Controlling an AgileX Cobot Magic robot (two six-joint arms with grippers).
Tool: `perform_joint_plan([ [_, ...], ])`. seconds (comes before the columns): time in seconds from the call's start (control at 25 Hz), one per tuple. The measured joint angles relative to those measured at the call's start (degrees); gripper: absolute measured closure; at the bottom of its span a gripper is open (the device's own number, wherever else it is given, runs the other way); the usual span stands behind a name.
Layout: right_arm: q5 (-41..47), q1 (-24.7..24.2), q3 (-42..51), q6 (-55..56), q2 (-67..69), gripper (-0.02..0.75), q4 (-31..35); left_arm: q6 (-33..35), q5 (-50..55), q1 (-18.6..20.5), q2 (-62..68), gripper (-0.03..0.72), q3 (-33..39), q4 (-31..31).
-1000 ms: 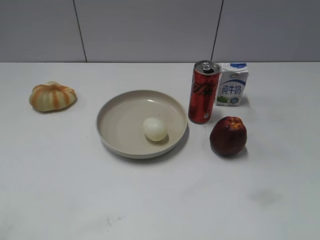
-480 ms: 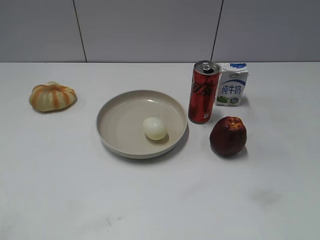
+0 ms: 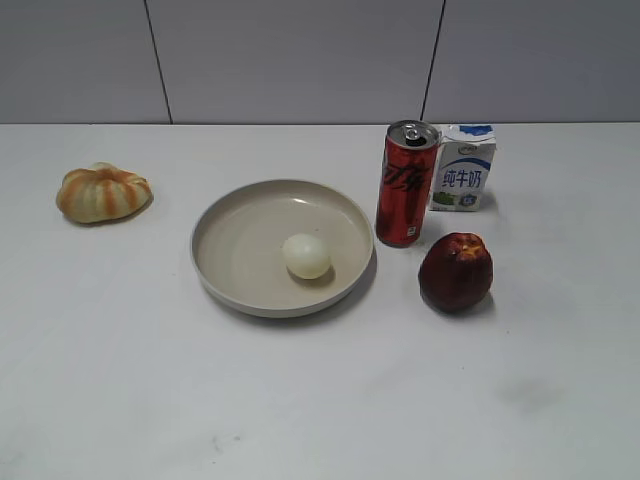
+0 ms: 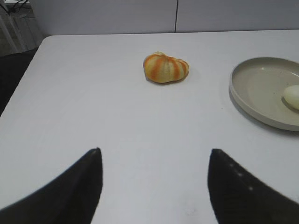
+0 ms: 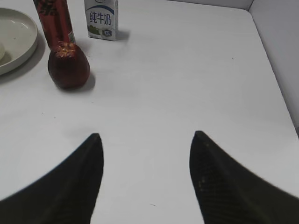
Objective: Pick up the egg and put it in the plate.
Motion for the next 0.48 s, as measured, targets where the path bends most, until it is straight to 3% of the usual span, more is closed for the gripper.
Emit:
perform_joint_plan([
  [0.48,0.0,0.0,0.0,0.0,0.0,0.29,0.0,0.0,0.0,0.0,0.0,0.174,0.0,-0.1],
])
